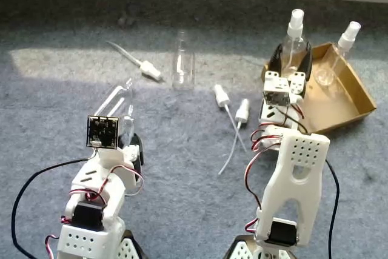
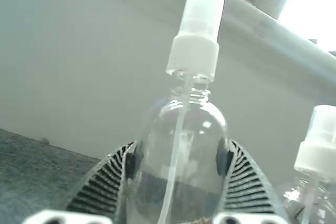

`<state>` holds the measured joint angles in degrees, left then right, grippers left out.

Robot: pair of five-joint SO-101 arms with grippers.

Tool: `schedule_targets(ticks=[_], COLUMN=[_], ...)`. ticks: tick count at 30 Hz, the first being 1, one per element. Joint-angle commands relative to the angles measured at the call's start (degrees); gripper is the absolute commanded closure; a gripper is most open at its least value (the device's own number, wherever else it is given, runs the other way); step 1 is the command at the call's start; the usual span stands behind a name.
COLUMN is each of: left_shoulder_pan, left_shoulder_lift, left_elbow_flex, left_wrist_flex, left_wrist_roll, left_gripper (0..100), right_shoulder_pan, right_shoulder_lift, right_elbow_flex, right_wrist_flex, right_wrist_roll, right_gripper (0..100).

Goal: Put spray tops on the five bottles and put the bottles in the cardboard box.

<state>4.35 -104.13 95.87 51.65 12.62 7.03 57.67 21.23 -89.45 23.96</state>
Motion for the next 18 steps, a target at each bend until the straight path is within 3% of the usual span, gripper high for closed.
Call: schedule_targets(ticks=[1,15,18], left_shoulder_pan=[-0.6,-0.6,-0.6], left_shoulder_lift=[-0.4,-0.4,-0.4], left_elbow_flex=[1.3,1.3,1.3], left_wrist_flex=[-1.2,-1.1,-1.1], left_wrist_roll=[-0.8,-0.9,-0.9], left_gripper=[99,99,99], right_shoulder_pan=[2.5,3.6,4.8], right_shoulder_lift=[0.5,-6.2,-12.2], right_elbow_flex=[2.4,4.2,6.4], right_wrist_flex=[1.3,12.2,17.5], right_wrist_roll=[1.0,0.6,-4.7], right_gripper=[88.5,88.5,88.5])
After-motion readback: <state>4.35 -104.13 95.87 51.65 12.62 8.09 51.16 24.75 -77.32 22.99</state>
